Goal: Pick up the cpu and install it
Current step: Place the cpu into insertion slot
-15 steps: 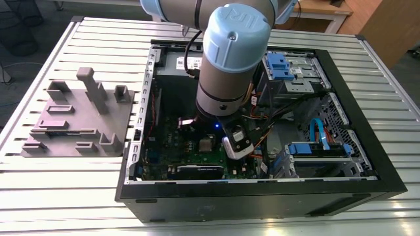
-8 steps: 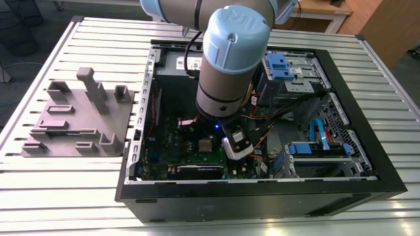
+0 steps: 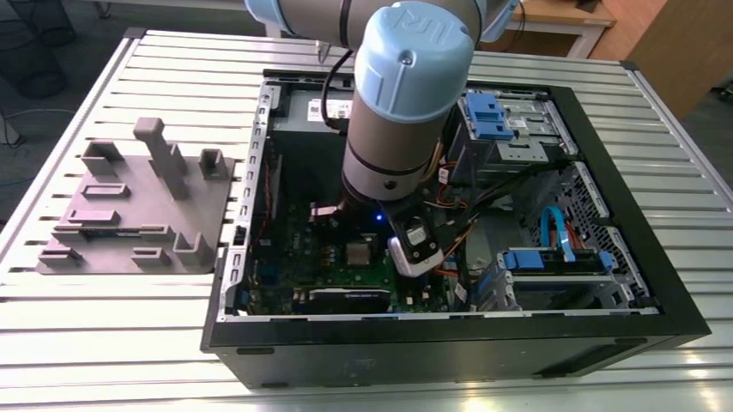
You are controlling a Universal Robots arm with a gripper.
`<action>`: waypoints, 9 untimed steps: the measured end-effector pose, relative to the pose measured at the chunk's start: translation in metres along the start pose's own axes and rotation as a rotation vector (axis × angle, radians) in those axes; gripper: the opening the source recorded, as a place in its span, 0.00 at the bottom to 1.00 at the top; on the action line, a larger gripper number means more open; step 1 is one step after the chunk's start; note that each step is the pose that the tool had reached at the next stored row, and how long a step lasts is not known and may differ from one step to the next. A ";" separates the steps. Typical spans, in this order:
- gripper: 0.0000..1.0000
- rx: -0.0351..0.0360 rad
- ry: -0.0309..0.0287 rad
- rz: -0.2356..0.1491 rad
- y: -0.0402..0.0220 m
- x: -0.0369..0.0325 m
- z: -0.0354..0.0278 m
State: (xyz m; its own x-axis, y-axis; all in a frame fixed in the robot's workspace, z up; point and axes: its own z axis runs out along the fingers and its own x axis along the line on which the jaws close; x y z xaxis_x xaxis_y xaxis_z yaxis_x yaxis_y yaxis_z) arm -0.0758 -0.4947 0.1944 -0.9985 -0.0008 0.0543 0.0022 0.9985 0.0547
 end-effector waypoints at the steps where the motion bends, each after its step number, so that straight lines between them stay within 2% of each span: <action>1: 0.53 0.0002 0.0000 0.000 0.0001 0.0001 -0.0016; 3: 0.52 0.0001 0.0000 0.000 0.0002 0.0002 -0.0039; 6: 0.33 -0.0002 -0.0001 0.000 0.0003 0.0003 -0.0052; 9: 0.27 -0.0001 0.0000 0.000 0.0003 0.0003 -0.0054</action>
State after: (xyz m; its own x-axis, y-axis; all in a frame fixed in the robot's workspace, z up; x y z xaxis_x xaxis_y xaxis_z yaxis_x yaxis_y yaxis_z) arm -0.0758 -0.4947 0.1998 -0.9985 -0.0008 0.0543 0.0022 0.9985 0.0547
